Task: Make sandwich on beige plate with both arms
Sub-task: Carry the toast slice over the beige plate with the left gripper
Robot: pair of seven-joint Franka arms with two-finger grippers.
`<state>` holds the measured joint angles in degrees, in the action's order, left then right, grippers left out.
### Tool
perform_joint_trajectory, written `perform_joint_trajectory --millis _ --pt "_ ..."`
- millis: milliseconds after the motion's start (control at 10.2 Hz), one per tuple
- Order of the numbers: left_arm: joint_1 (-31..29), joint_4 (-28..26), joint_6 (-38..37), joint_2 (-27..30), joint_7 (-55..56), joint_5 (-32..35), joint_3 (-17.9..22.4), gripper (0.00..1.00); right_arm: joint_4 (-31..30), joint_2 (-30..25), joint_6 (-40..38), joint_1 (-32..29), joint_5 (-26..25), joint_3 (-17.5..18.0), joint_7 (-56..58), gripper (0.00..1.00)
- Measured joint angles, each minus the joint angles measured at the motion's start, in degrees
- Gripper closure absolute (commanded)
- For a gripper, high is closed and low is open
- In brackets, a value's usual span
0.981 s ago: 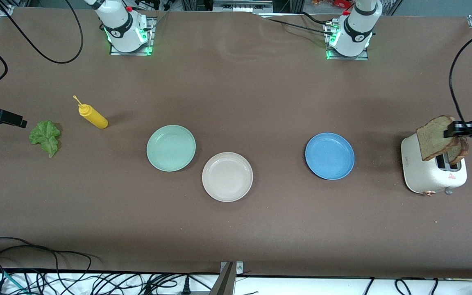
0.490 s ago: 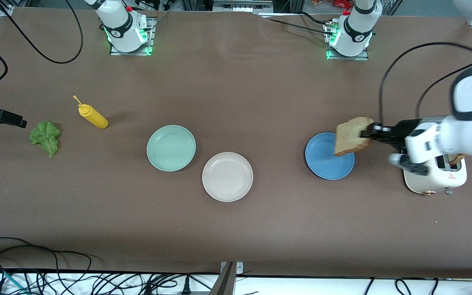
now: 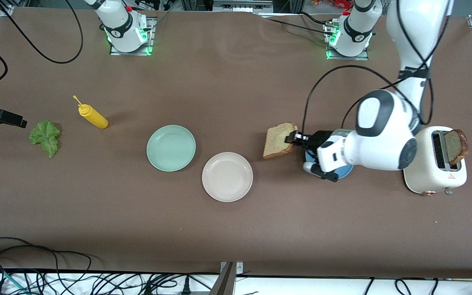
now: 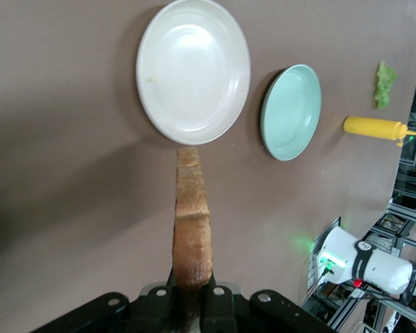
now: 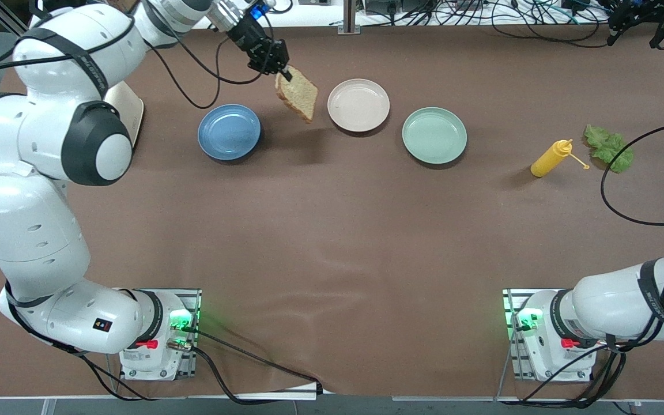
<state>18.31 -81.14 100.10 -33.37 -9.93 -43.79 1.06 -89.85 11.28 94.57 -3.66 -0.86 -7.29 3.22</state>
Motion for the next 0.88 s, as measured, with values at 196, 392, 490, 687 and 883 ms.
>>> perform_joint_trajectory --millis 196,392,490,687,883 --pt "4.0 0.9 5.8 -3.1 0.1 -2.3 0.0 1.00 0.0 0.0 0.0 -0.1 -0.1 -0.1 0.0 0.00" --pt "7.2 1.2 12.0 -5.9 0.2 -7.5 0.0 1.00 0.0 0.1 0.0 -0.7 -0.2 -0.8 0.0 0.00" --pt "9.0 1.3 16.5 -7.2 0.3 -10.3 0.0 1.00 -0.2 0.5 0.0 -1.0 -0.2 -1.2 0.0 0.00" --pt "11.7 2.3 23.8 -10.1 0.8 -14.5 0.0 1.00 -1.4 2.4 -0.1 -1.8 -2.8 -1.4 0.0 0.00" --pt "12.6 7.0 26.6 -14.2 3.7 -16.0 0.0 1.00 -3.5 5.5 2.8 -1.9 -6.0 -1.4 0.3 0.00"
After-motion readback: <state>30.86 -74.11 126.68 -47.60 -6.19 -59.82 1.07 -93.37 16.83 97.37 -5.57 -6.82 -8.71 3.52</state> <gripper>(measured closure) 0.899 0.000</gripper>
